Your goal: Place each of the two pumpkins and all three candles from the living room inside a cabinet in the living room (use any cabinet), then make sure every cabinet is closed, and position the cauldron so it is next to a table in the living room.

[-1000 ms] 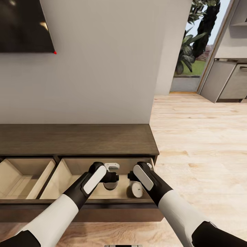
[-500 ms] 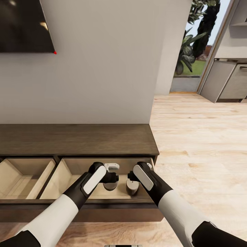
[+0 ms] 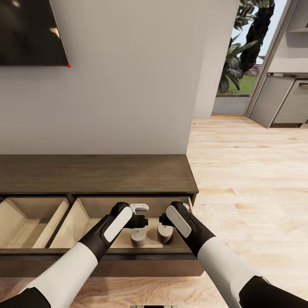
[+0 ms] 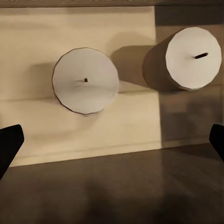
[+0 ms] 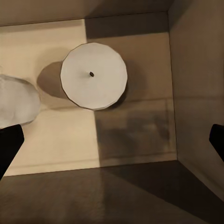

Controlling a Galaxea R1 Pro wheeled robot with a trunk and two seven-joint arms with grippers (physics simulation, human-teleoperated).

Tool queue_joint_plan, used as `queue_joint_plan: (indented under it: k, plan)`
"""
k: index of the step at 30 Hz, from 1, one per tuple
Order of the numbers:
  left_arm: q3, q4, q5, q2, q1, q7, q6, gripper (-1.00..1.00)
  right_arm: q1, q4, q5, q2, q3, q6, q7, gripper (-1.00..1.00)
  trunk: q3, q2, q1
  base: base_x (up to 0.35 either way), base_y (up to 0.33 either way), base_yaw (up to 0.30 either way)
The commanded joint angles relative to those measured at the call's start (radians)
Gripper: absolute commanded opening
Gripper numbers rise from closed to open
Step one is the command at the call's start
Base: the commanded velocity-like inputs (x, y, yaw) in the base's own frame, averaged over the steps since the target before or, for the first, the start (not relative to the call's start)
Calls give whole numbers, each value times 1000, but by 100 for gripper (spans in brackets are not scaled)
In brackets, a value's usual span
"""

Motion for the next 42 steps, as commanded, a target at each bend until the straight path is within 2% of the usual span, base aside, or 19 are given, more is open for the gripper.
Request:
queue_joint_plan:
  k: [1, 7, 42]
  plan:
    - [-2, -3, 10, 1, 0, 10, 1, 100, -1, -1, -9, -1, 3, 1, -10, 100, -1, 0, 0, 0, 0, 0]
    - [-2, -9, 10, -1, 1, 12, 1, 100, -1, -1, -9, -1, 3, 1, -10, 100, -1, 0, 0, 0, 0, 0]
    - [7, -2, 20, 0, -1, 9, 13, 100, -1, -5, -9, 1, 11, 1, -10, 100, 134, 8, -16, -37, 0, 0]
